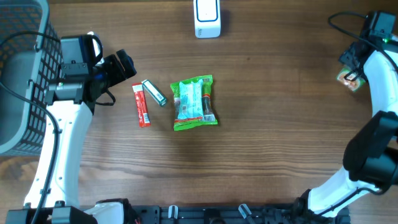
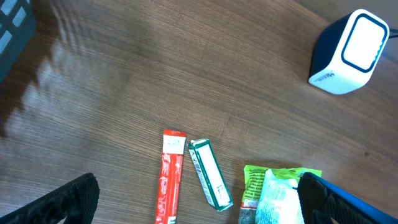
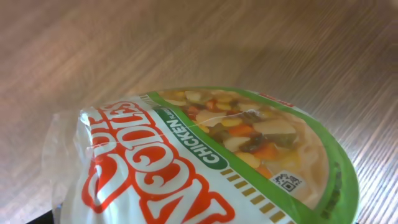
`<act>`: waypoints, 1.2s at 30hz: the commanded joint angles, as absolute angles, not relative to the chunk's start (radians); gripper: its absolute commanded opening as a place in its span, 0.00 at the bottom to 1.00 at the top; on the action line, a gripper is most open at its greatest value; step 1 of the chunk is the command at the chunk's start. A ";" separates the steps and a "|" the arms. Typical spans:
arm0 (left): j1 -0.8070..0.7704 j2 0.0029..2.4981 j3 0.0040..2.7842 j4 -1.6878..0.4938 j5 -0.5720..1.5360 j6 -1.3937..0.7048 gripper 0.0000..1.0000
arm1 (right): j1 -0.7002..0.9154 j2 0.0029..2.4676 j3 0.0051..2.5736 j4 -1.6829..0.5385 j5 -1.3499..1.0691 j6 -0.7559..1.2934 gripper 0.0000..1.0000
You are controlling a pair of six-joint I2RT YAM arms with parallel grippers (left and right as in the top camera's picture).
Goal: Scan the item barcode
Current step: 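Carry the noodle cup to the right side and lower it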
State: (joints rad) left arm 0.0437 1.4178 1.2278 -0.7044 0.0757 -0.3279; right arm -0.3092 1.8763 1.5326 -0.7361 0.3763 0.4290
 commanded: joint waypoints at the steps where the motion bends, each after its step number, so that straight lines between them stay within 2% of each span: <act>1: 0.047 1.422 1.231 -0.704 0.069 -0.322 1.00 | -0.306 1.777 1.486 -0.687 0.429 0.463 0.39; 9: 0.047 1.422 1.231 -0.704 0.069 -0.322 1.00 | -0.302 1.570 1.251 -0.517 0.451 0.447 0.40; 13: 0.047 1.422 1.231 -0.704 0.069 -0.322 1.00 | -0.278 1.444 0.982 -0.162 0.434 0.332 0.47; 16: 0.047 1.422 1.231 -0.704 0.069 -0.322 1.00 | -0.248 1.444 0.760 0.200 0.410 0.120 0.48; 18: 0.047 1.422 1.231 -0.704 0.069 -0.322 1.00 | -0.247 1.470 0.701 0.278 0.409 0.105 0.48; 22: 0.047 1.422 1.231 -0.704 0.069 -0.322 1.00 | -0.248 1.526 0.673 0.289 0.384 0.130 0.48; 27: 0.047 1.422 1.231 -0.704 0.069 -0.322 1.00 | -0.248 1.556 0.683 0.272 0.227 0.075 0.58; 31: 0.047 1.422 1.231 -0.704 0.069 -0.322 1.00 | -0.248 1.555 0.820 0.043 0.123 0.081 0.59; 36: 0.047 1.422 1.231 -0.704 0.069 -0.322 1.00 | -0.248 1.556 0.965 -0.209 0.116 0.043 0.60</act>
